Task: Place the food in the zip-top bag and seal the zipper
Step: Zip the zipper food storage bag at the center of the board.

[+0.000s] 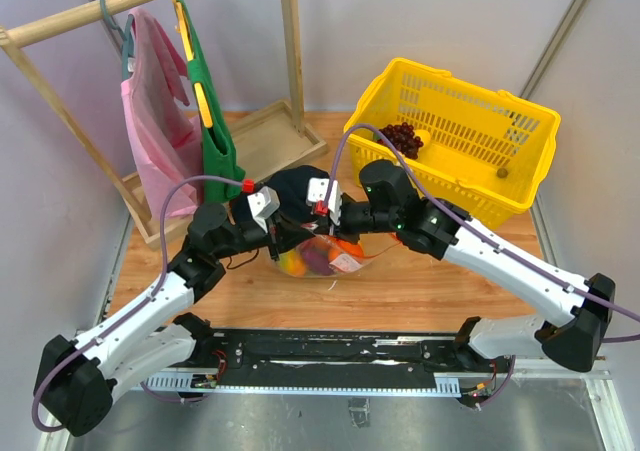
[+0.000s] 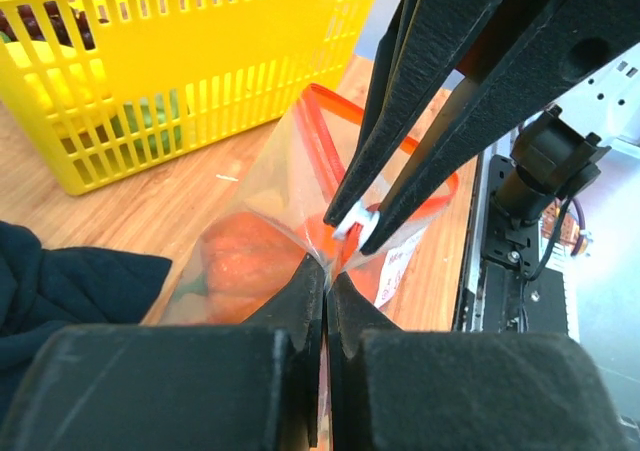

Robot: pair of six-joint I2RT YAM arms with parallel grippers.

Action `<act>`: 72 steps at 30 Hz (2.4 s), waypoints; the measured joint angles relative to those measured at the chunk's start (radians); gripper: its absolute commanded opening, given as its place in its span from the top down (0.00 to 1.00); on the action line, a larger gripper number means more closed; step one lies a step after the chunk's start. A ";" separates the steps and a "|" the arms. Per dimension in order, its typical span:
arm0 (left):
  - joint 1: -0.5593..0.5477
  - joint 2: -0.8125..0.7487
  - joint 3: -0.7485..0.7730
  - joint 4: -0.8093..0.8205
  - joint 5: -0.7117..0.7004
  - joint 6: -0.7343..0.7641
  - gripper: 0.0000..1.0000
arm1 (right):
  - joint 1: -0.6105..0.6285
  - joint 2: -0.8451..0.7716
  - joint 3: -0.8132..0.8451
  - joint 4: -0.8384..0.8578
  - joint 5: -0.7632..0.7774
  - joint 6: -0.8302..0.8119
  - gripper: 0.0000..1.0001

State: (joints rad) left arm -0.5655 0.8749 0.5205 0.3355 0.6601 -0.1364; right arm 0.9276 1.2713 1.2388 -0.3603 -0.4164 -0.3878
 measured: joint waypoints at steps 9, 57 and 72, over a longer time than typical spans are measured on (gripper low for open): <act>-0.001 -0.037 -0.014 0.000 -0.058 -0.010 1.00 | 0.004 -0.019 0.000 -0.087 0.098 -0.015 0.99; 0.000 -0.125 0.108 -0.166 -0.230 0.063 0.25 | -0.085 -0.174 -0.094 -0.248 0.221 -0.024 0.99; -0.108 0.173 0.305 -0.347 -0.114 0.389 0.33 | -0.085 -0.170 -0.107 -0.212 0.145 -0.019 0.99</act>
State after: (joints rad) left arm -0.6735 1.0477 0.8253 -0.0116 0.5461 0.2531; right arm 0.8421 1.1011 1.1316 -0.5728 -0.2710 -0.4068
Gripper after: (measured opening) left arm 0.705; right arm 0.091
